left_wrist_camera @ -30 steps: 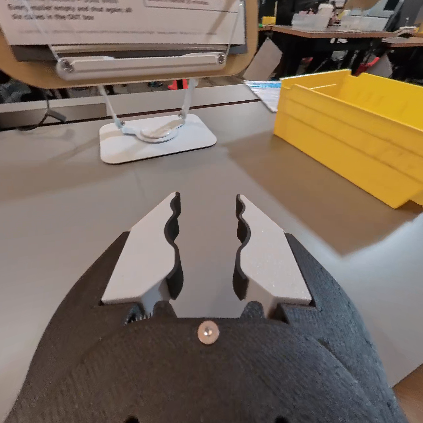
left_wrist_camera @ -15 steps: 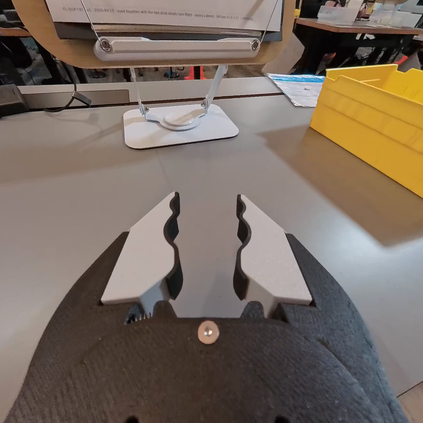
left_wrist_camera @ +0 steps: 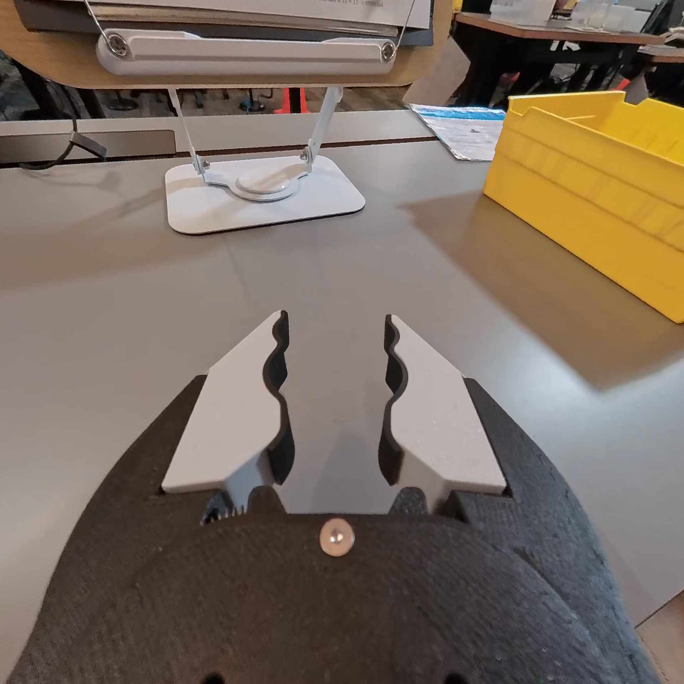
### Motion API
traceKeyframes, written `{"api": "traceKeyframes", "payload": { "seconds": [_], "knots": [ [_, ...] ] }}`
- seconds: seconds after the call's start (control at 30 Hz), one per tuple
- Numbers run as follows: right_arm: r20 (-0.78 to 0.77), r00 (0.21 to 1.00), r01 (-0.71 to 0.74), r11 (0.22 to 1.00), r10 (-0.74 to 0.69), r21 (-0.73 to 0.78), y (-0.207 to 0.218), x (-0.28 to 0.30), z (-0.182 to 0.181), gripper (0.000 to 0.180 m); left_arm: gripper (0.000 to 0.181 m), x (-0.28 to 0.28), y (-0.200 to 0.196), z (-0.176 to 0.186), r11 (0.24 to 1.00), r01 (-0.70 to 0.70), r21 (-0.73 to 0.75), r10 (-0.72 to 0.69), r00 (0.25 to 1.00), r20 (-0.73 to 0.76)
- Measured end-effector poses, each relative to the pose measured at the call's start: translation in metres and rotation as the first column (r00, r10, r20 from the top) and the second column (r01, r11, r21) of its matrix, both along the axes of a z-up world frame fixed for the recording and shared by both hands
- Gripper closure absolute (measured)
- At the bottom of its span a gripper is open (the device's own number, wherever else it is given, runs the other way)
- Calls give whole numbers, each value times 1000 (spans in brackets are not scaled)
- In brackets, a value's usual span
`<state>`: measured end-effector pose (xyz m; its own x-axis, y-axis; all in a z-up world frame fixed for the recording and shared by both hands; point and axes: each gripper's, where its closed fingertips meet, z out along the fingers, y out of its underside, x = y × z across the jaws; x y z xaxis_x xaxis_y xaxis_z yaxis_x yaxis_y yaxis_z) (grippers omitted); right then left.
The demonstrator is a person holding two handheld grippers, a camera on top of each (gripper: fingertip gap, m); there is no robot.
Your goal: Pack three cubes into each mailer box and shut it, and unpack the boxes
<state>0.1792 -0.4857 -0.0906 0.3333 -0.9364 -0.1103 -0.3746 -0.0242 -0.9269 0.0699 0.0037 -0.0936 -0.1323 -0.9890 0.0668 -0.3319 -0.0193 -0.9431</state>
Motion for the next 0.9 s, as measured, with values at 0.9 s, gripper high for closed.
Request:
{"api": "traceKeyframes", "payload": {
  "seconds": [0.9],
  "knots": [
    [3, 995, 105, 994, -105, 19, -24, -7, 1, 177, 131, 7, -19, -2, 996, 78, -48, -79, 997, -17]
  ]
}}
